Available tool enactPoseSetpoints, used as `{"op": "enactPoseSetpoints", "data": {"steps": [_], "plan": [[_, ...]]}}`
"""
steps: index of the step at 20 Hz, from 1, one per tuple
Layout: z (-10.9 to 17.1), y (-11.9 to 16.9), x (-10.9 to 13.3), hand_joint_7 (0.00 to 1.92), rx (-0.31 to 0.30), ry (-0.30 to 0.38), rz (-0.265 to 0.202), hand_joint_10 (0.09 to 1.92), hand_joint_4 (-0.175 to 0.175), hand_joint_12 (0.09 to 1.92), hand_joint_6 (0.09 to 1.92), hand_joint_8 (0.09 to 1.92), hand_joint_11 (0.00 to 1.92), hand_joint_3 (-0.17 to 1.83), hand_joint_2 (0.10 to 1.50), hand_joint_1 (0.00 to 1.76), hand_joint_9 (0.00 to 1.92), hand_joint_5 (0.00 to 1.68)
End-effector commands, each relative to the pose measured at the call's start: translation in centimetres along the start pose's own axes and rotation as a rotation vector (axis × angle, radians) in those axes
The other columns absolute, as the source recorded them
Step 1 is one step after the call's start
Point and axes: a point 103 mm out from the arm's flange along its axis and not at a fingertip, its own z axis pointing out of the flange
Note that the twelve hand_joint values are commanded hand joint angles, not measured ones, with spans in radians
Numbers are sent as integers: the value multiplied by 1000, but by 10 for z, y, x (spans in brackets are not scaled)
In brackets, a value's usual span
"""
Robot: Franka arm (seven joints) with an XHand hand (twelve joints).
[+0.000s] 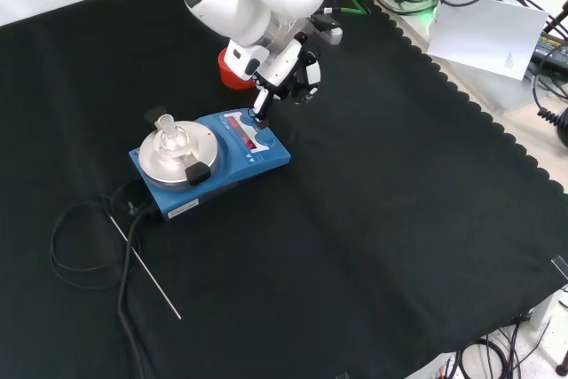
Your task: Turn on the heater.
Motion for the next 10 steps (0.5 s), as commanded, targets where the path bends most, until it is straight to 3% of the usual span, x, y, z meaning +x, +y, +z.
{"op": "enactPoseSetpoints", "data": {"steps": [1,10], "plan": [[5,5,-6,1533,10,14,0,1414,-51,1256,649,1611,1103,1011,683,1402,1623,236],[9,8,-5,1534,-4,2,-1,1412,-49,1257,640,1610,1103,1014,683,1402,1618,247]]}}
